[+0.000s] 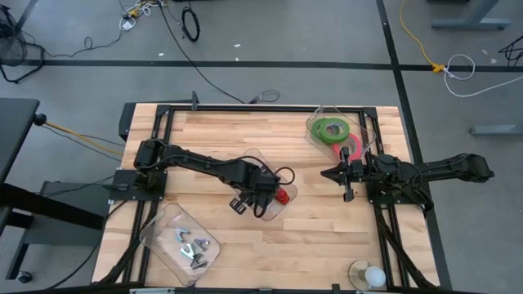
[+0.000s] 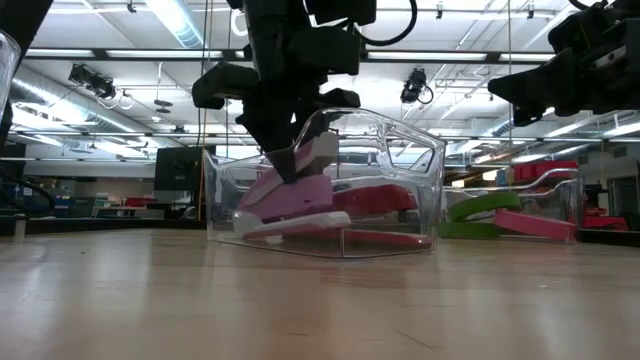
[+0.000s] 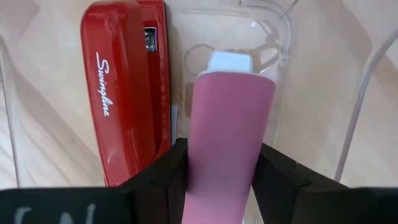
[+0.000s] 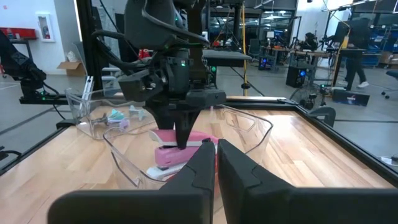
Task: Pick and place Stapler, Stapler remover, tape
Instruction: Put the pink stapler into the middle transparent bin, then return to Home Position
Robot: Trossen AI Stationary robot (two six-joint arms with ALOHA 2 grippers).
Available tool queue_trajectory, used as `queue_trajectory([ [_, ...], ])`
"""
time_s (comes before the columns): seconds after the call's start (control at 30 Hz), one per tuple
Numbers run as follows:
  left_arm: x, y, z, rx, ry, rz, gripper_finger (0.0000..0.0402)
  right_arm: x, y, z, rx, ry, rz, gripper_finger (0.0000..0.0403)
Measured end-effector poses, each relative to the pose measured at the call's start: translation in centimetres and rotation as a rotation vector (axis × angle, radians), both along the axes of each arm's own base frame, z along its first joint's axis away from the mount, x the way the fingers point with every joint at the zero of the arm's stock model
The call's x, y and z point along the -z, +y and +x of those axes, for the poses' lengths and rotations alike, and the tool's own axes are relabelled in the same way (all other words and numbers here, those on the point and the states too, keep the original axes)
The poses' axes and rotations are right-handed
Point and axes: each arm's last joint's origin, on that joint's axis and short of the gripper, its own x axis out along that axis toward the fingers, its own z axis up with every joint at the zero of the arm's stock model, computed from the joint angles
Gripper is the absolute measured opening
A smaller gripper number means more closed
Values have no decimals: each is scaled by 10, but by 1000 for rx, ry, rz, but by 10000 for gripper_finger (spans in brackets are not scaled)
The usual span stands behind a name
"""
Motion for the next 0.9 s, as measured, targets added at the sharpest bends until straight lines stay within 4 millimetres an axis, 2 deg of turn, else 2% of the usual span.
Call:
queue_trajectory([
  [0.13, 0, 0, 0, 3, 1, -7, 154, 0, 0, 0, 0, 0, 0, 22],
  [0.47, 0, -1, 0, 7, -1, -26, 208, 0, 0, 0, 0, 0, 0, 22],
  [0.67, -1, -1, 0, 0, -4, 2, 221, 0, 0, 0, 0, 0, 0, 22],
  [0.9, -33, -5, -12, -7, -89, 23, 201, 0, 0, 0, 0, 1, 0, 22],
])
